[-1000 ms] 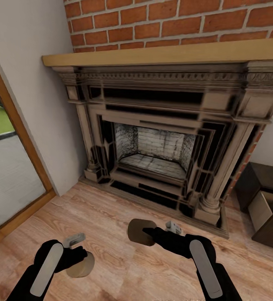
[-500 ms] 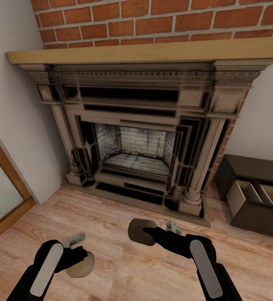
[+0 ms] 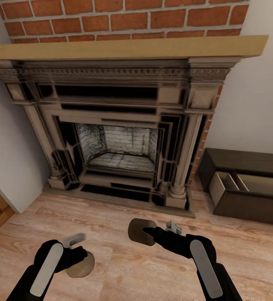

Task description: Place each of the two pumpkins and all three candles from the living room inside a cabinet in the living room (use any cabinet), then make sure every cabinet is closed, and position the cauldron so it is next to a table in the living room.

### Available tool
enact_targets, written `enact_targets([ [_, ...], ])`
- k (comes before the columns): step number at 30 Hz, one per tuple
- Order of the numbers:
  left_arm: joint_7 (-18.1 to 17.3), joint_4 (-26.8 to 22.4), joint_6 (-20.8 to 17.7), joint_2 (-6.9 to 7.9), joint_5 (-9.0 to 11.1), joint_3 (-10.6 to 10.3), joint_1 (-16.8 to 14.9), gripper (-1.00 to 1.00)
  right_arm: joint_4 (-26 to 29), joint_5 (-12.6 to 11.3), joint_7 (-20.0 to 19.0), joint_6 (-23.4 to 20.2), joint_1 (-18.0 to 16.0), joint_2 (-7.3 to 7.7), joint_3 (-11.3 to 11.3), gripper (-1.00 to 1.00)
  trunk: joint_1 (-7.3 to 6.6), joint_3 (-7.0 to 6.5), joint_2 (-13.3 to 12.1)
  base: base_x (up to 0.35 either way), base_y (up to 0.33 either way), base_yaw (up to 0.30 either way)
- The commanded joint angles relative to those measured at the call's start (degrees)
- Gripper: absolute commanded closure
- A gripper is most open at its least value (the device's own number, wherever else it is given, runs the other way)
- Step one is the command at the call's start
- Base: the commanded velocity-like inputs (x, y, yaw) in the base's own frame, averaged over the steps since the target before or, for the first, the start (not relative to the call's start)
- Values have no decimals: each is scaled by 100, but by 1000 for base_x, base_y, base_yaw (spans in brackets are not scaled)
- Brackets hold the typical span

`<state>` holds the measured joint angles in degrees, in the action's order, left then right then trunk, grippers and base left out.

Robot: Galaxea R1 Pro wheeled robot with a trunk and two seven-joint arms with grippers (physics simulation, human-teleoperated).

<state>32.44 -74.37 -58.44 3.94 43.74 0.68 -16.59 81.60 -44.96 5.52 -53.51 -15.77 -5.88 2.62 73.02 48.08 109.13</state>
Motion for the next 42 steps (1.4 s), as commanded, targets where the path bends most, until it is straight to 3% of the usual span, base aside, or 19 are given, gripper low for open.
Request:
enact_targets([
  [1, 52, -7, -10, 1, 66, 2, -2, 100, 5, -109, 55, -13, -5, -3, 2, 100, -1, 10, 3, 0, 0, -244],
  [42, 52, -7, -10, -1, 65, 2, -2, 100, 5, -100, 46, 7, -5, -1, 2, 100, -1, 228, 3, 1, -1, -244],
])
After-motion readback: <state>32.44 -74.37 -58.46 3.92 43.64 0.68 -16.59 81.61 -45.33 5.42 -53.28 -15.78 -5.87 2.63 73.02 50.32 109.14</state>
